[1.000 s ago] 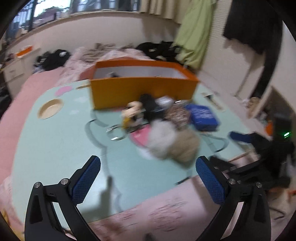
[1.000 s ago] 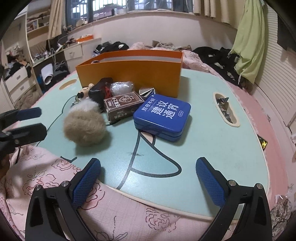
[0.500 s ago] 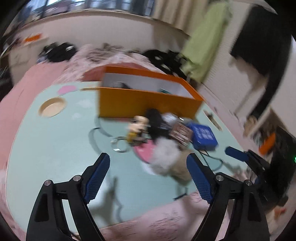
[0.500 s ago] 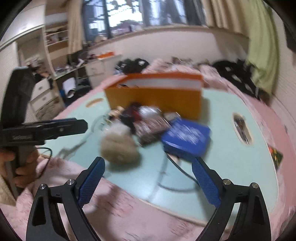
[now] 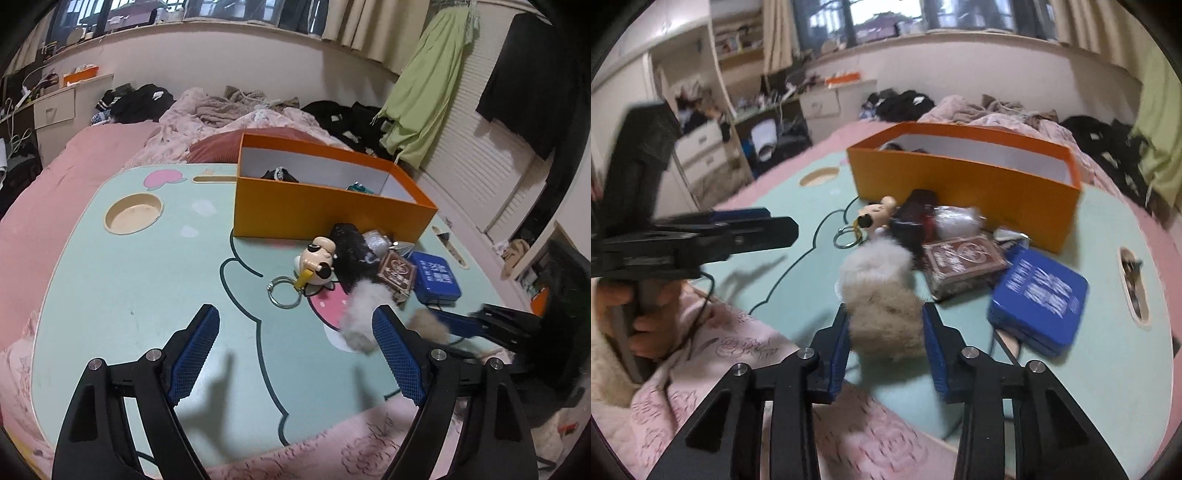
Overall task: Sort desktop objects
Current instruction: 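Grasp the beige plush with the right gripper while the left grasps the white figure keychain, then carry the plush and keychain into the orange box and open both grippers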
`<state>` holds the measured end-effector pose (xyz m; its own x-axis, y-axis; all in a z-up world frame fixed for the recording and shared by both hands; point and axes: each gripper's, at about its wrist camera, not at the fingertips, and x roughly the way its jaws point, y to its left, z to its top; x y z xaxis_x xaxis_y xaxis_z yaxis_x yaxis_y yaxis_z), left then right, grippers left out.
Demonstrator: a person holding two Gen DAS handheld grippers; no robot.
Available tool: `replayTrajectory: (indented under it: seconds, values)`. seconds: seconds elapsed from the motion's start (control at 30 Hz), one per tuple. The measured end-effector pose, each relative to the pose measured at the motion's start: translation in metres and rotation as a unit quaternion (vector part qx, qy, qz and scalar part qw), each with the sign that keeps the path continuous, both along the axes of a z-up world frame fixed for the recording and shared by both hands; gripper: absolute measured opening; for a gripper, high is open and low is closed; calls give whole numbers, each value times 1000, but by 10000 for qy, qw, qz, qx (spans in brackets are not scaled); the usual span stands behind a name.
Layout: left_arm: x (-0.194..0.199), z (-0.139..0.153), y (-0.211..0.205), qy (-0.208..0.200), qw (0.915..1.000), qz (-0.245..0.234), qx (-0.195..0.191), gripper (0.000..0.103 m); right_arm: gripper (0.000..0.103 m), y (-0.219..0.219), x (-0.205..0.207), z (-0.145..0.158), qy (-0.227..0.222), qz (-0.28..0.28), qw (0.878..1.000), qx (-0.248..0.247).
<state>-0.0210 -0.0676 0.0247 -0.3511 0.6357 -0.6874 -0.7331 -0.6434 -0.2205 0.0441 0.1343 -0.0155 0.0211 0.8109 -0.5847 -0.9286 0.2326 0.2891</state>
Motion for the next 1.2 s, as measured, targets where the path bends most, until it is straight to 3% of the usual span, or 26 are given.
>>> replayTrajectory:
  seconds: [0.27, 0.43, 0.47, 0.6, 0.67, 0.77, 0.87, 1.03, 1.2]
  values:
    - [-27, 3, 14, 193, 9993, 112, -298, 85, 27, -35, 16, -3, 354, -416, 9975, 437]
    - [-34, -1, 45, 256, 9977, -262, -570, 85, 27, -41, 20, -6, 420, -523, 9969, 418]
    - [-35, -1, 51, 279, 9972, -294, -627, 83, 27, -42, 19, -7, 425, -518, 9969, 402]
    - [-42, -16, 83, 331, 9913, -540, -1157, 56, 27, -46, 21, -9, 457, -533, 9967, 404]
    - [-42, -21, 91, 360, 9887, -606, -1327, 49, 28, -44, 20, -10, 444, -526, 9969, 386]
    - [-40, -28, 99, 494, 9852, -704, -1485, 48, 31, -43, 19, -11, 448, -515, 9970, 352]
    - [-41, -27, 99, 473, 9872, -755, -1320, 35, 36, -39, 20, -16, 537, -514, 9970, 227]
    - [-39, -26, 89, 465, 9902, -694, -1115, 35, 36, -38, 19, -18, 535, -490, 9972, 171]
    - [-34, 0, 63, 494, 9954, -605, -555, 35, 35, -43, 22, -13, 552, -581, 9963, 297]
